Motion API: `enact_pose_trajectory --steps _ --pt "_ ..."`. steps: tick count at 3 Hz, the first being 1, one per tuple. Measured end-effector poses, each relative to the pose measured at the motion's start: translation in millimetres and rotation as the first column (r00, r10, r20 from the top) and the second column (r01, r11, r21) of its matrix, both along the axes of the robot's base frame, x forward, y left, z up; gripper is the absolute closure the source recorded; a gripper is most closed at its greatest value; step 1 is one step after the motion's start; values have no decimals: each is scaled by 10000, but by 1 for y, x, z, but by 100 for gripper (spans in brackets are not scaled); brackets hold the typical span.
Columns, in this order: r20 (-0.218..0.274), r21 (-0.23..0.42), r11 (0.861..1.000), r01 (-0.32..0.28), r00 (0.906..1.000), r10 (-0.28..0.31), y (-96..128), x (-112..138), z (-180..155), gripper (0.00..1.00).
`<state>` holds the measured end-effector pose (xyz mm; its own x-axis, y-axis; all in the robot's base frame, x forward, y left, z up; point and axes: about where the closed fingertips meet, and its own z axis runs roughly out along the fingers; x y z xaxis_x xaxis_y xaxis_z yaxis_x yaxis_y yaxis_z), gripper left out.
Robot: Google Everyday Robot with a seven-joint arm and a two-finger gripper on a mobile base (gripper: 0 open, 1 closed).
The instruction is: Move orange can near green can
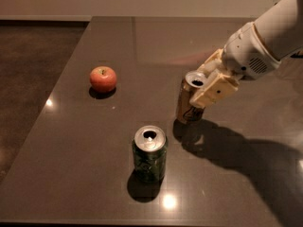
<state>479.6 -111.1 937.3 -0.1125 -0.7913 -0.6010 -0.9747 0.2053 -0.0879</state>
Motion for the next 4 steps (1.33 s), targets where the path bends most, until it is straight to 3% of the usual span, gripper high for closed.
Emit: enact_pose_trajectory --steps 1,3,4 --pt "-80 -211 9964 -826 9966 824 20 -28 -4 100" --pt "138 -610 9827 -1746 9843 1758 40 -60 -13 100" --pt "264 -583 9776 -2024 9786 2042 42 -68 -14 84"
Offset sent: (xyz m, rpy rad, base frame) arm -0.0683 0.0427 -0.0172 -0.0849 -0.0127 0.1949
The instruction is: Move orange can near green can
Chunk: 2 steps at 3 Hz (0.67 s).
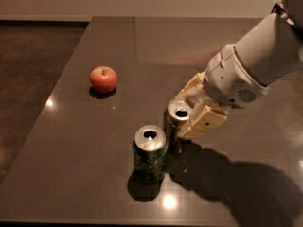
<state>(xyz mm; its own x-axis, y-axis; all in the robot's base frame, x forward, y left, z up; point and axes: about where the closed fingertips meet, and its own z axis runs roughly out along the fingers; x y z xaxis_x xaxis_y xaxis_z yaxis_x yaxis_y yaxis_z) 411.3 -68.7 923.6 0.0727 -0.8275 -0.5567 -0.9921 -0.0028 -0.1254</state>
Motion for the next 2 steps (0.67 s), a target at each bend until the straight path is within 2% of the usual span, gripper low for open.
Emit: enact_pose_trajectory --steps 1,2 --pt "-25 23 9996 -296 9996 296 0 -6 -2 60" --pt "-344 93 9988 -486 9982 489 -1 -8 -11 36"
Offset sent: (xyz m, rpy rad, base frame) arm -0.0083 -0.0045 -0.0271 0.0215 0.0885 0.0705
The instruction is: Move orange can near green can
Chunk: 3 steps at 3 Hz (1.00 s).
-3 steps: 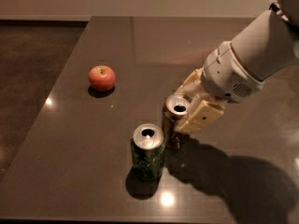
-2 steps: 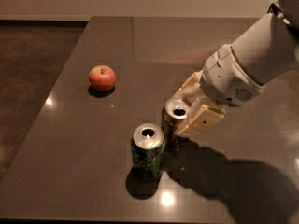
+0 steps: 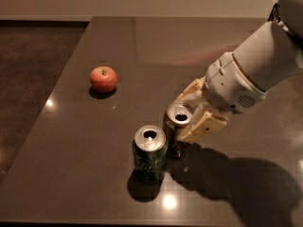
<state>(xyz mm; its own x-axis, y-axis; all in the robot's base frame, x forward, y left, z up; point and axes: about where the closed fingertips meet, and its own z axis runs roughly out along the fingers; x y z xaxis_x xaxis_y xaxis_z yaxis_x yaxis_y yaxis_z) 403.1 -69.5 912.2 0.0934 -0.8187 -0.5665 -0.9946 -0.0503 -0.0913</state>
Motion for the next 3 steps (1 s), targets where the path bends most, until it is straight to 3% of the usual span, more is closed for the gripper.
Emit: enact_pose_trajectory --steps 1,2,3 --pt "-189 98 9999 -38 9998 40 -2 1 -9 13" --pt "-180 94 9999 -56 9998 58 -1 1 -9 0" --pt "-180 93 9999 -57 9998 59 -1 1 -9 0"
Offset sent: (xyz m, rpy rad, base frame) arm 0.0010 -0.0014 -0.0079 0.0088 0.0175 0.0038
